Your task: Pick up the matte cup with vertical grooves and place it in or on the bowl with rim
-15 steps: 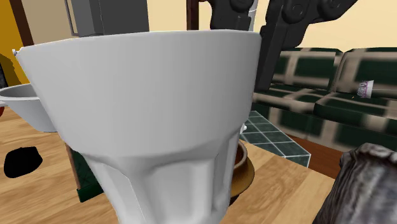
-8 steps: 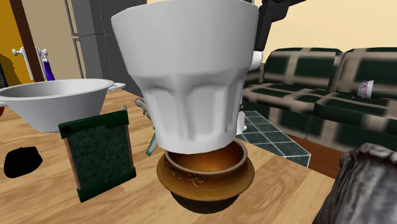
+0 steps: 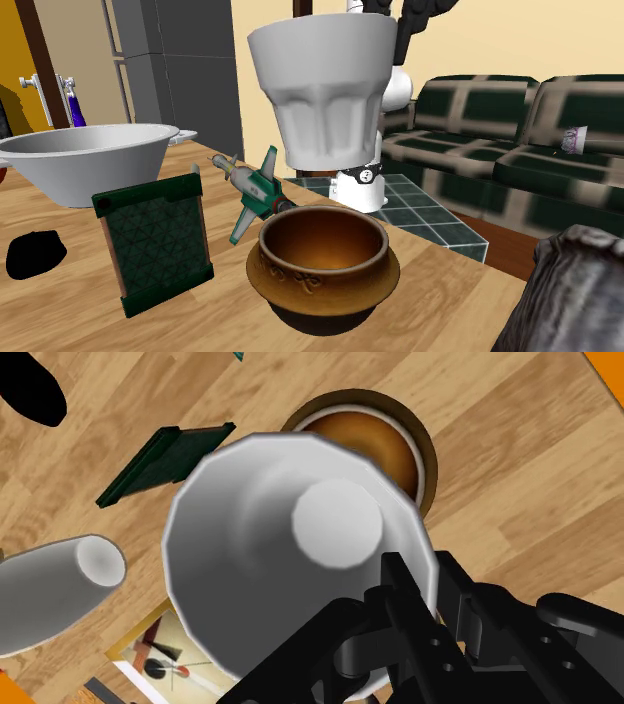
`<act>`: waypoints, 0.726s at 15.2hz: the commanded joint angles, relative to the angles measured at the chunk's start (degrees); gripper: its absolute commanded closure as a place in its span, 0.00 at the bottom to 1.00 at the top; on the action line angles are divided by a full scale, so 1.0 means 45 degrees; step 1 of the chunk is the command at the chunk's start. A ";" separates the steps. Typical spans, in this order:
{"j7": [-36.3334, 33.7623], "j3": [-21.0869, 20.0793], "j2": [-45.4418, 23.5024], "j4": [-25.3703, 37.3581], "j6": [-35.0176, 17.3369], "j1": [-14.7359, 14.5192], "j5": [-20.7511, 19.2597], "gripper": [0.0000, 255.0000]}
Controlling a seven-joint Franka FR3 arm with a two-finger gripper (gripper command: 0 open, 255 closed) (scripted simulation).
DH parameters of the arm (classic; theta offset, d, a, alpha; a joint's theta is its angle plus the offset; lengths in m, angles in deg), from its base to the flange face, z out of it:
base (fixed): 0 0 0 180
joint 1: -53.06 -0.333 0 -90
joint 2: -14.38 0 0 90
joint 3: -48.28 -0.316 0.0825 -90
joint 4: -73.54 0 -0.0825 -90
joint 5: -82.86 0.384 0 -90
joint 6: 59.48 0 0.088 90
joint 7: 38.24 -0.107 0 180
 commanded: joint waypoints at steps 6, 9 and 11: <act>-0.0194 0.0023 0.0094 -0.1205 -0.1099 0.0020 -0.0075 1.00; -0.0271 0.0039 0.0033 -0.1650 -0.1599 0.0031 -0.0097 1.00; -0.0321 0.0050 -0.0021 -0.1932 -0.1932 0.0039 -0.0112 1.00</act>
